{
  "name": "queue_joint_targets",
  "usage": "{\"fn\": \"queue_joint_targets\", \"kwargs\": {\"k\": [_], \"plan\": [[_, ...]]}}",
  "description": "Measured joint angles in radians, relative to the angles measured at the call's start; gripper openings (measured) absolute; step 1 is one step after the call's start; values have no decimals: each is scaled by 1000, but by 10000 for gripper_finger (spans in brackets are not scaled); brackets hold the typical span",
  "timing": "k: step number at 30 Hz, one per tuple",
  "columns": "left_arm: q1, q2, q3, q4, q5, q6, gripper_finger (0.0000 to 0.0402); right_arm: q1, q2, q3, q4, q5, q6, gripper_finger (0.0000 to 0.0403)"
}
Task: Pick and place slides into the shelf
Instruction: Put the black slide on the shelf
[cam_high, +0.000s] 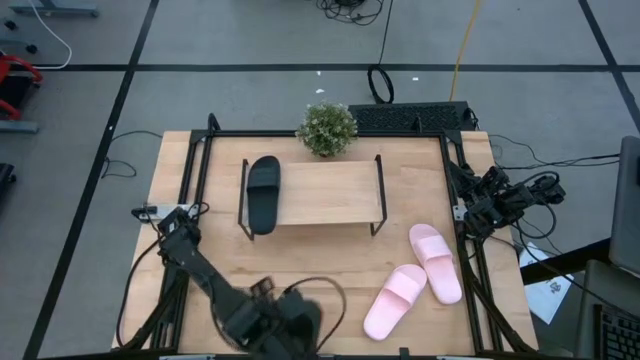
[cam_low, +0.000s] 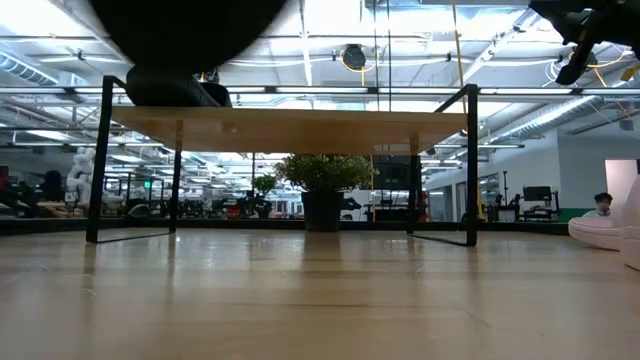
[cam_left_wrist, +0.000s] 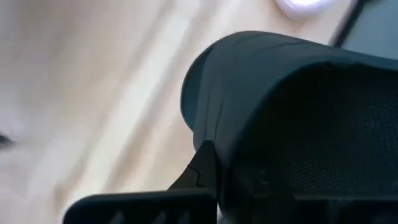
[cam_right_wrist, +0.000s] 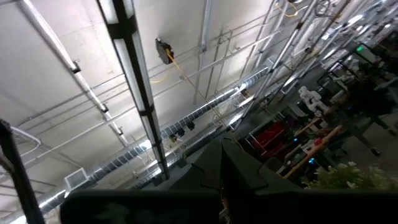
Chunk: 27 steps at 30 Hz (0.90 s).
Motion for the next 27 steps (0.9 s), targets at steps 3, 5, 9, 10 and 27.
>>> {"fn": "queue_joint_targets", "kwargs": {"k": [3, 5, 9, 10, 27], "plan": [[64, -37, 1, -22, -69, 118, 1, 0, 0, 0, 4, 23, 1, 0], [106, -68, 8, -2, -130, 215, 1, 0, 0, 0, 7, 28, 11, 0], [187, -168, 10, -14, -242, 361, 0, 0, 0, 0, 8, 27, 36, 0], [204, -192, 10, -8, -268, 396, 0, 0, 0, 0, 5, 27, 39, 0], [542, -465, 10, -12, -500, 836, 0, 0, 0, 0, 6, 55, 51, 0]]}}
